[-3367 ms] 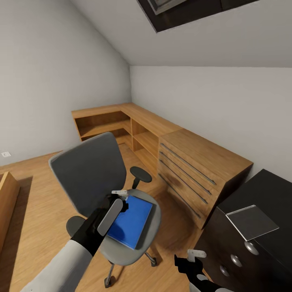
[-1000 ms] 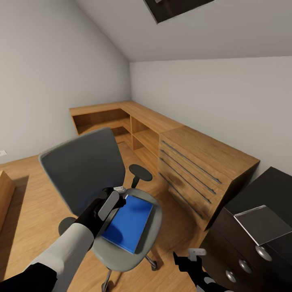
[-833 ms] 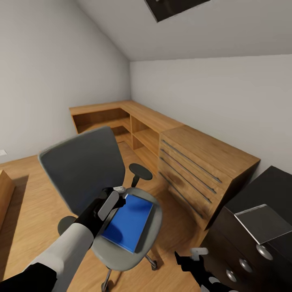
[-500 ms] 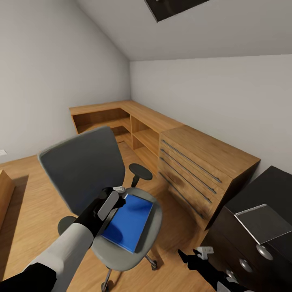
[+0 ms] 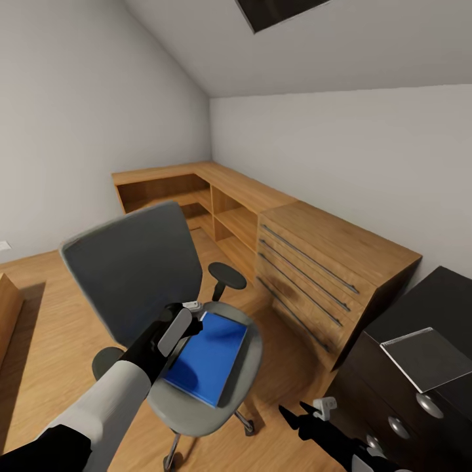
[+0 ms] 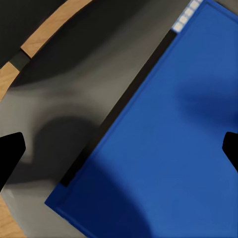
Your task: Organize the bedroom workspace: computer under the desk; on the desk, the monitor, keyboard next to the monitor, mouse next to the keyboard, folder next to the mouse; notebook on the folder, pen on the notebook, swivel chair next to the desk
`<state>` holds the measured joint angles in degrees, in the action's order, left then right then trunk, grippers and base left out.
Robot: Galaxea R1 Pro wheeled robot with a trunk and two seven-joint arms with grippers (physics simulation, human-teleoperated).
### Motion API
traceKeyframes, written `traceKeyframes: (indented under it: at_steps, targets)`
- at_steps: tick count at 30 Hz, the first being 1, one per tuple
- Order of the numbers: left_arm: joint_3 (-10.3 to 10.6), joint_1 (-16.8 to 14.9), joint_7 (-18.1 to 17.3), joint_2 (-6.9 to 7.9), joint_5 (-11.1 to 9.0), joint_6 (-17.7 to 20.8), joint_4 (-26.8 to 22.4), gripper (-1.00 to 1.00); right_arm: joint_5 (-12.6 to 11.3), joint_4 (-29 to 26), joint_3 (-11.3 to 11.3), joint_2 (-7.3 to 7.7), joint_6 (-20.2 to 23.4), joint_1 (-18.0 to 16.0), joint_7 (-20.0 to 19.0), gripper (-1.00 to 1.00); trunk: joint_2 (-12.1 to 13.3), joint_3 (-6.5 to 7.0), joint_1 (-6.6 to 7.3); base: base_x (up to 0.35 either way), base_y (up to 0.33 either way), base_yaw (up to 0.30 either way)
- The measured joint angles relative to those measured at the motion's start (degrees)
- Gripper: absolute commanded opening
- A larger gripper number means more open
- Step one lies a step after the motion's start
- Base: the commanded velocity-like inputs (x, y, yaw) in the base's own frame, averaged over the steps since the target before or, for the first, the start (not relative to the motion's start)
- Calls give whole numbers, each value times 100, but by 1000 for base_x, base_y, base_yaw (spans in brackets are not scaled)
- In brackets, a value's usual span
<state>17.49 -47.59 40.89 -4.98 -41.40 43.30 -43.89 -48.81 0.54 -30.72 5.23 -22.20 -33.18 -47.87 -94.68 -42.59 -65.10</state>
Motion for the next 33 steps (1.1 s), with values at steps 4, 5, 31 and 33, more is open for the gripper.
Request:
traceKeyframes:
  at_steps: [4,5,31,33]
  targets:
    - [0,0,-4,1,-1,0,0,100,-17,-8,15,-8,-6,0,-28,100,0,0,0,0,0,0]
    - [0,0,-6,2,-1,0,0,100,-24,-16,27,-11,-2,-1,-25,100,0,0,0,0,0,0]
    - [8,0,3,-1,16,0,0,100,-1024,-2693,77,551,1737,22,2348,100,0,0,0,0,0,0]
    - [8,0,2,-3,17,0,0,100,-1014,-2823,69,546,1718,94,2543,100,0,0,0,0,0,0]
